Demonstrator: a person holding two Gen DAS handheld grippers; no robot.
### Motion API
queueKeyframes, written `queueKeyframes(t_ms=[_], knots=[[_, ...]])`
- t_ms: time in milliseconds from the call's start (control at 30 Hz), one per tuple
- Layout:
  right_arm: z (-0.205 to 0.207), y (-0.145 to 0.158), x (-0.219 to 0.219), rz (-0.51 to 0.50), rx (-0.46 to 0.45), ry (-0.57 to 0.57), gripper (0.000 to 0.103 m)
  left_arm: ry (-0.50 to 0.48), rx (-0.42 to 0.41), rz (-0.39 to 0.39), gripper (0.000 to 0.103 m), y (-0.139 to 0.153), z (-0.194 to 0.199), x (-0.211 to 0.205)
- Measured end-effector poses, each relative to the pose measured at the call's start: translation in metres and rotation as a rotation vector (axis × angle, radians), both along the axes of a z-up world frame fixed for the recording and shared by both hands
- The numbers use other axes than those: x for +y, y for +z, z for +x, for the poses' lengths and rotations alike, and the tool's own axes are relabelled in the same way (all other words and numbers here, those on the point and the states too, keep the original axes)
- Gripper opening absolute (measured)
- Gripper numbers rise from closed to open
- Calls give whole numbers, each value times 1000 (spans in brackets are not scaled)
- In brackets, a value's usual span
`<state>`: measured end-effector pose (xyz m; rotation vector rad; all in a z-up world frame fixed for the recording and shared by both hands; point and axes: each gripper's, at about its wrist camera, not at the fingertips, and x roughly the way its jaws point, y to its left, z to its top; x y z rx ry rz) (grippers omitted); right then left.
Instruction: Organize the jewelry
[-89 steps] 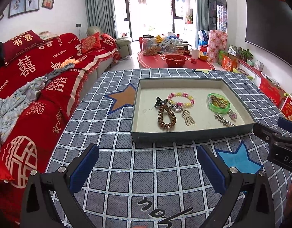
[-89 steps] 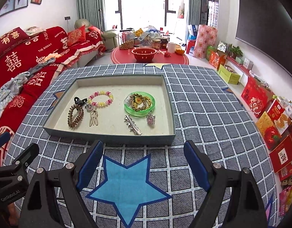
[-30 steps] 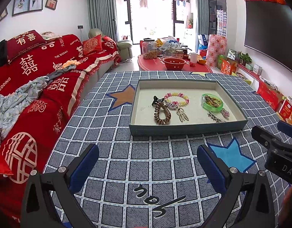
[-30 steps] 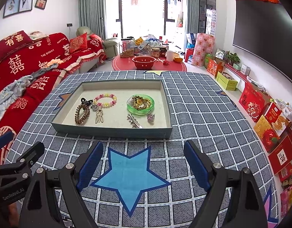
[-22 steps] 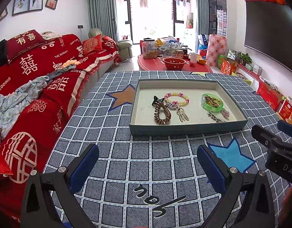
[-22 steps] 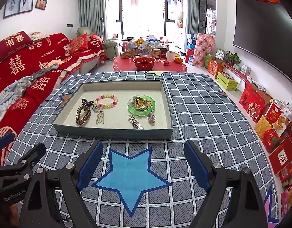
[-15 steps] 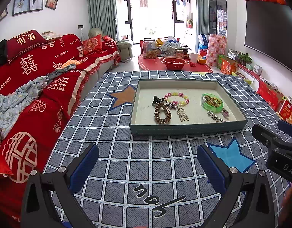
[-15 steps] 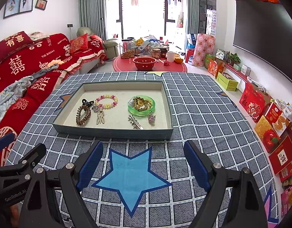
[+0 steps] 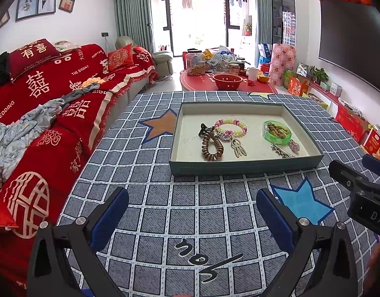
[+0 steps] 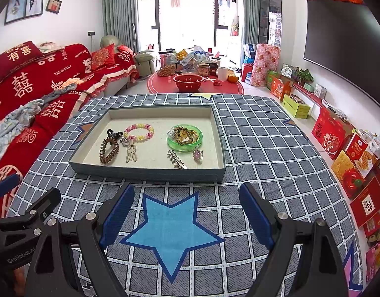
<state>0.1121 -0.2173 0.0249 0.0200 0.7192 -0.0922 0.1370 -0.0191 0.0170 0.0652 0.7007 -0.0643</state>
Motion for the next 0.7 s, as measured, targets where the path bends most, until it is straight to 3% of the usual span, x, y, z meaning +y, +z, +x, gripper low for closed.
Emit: queueKeyframes(t_ms=[700], knots=[[0,0,-1,2,2,1,89,7,14,-7,103,-1,1,2]])
